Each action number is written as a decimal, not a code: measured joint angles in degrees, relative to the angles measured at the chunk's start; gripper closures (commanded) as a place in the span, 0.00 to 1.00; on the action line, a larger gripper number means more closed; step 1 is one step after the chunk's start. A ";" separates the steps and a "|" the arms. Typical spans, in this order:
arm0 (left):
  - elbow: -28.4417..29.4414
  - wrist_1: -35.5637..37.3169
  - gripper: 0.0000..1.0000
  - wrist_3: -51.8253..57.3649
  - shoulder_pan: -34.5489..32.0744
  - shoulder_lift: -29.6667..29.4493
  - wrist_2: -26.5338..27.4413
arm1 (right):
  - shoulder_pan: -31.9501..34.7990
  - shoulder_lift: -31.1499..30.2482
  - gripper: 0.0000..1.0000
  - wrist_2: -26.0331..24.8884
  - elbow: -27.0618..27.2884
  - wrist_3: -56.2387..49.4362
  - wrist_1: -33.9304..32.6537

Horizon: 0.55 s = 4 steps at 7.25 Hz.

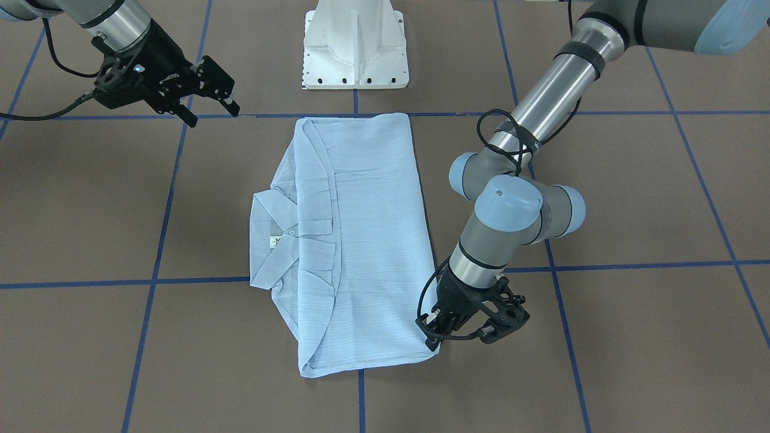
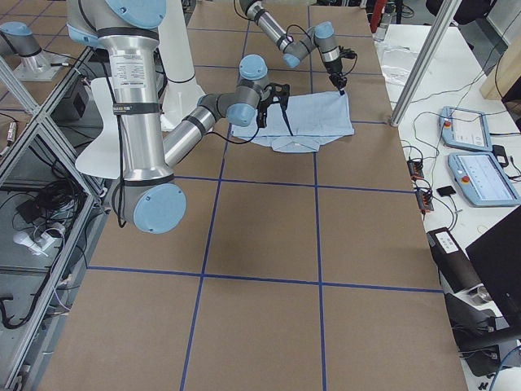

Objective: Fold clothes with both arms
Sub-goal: 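Pull the shirt corner away from the robot with the left gripper to straighten it, then move the right gripper over the collar area of the shirt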

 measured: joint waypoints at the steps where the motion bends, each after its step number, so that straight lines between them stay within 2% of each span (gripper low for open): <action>1: 0.76 -0.55 0.16 0.77 -0.12 -0.06 0.57 | -0.16 0.01 0.00 -0.61 -0.28 0.00 0.00; 2: 0.96 -0.68 0.00 1.97 -0.32 -0.03 0.87 | -0.62 0.07 0.00 -1.76 -0.60 0.00 0.00; 4: -0.93 -0.53 0.00 5.06 -1.28 1.64 0.74 | -2.65 1.95 0.00 -5.27 -1.90 0.00 -0.65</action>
